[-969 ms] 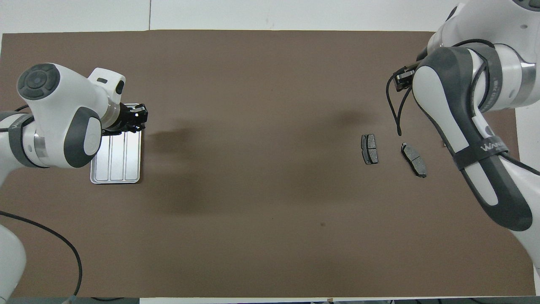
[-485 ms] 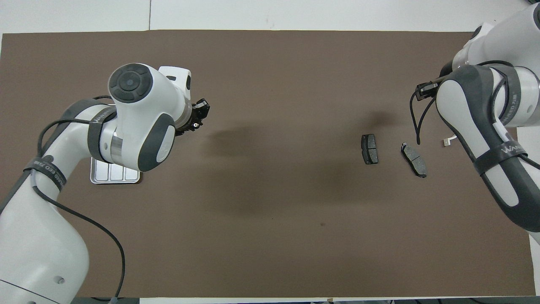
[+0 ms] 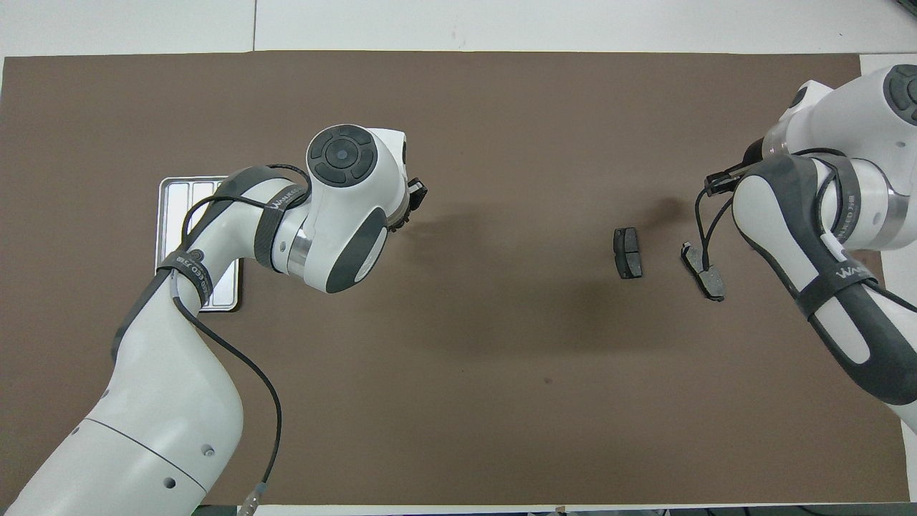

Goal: Place bearing gear from tray to pile

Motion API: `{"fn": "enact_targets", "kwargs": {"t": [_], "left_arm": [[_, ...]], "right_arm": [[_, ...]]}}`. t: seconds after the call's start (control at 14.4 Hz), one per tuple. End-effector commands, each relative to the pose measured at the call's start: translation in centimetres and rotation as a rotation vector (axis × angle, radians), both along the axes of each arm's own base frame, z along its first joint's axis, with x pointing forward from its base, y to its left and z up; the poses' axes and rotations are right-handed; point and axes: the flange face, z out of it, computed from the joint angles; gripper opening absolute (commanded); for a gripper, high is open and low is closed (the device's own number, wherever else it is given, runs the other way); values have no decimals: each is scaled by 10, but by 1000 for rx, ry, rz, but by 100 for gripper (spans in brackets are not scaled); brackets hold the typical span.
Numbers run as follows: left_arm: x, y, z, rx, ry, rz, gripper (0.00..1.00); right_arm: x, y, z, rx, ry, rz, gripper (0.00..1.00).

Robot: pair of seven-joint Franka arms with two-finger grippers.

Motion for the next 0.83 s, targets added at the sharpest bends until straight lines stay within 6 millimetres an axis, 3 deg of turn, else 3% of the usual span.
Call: {"fn": "enact_targets", "kwargs": {"t": [0.0, 0.21, 0.62, 0.69, 0.76], "left_arm": [[-10, 10, -20, 12, -8, 7, 2], [-18, 5, -24, 12, -8, 2, 4], [-28, 3, -32, 14, -5, -5, 9], [-28, 3, -33, 13, -7, -5, 16], [-28, 4, -33, 16, -3, -2, 52]], "right_arm": [[-14, -17, -8, 3, -21, 38, 0], [-14, -29, -13, 1, -35, 50, 0], [-18, -30, -36, 0, -52, 49, 0], [-18, -31, -43, 2, -42, 51, 0], [-18, -33, -46, 2, -37, 52, 0]]}}
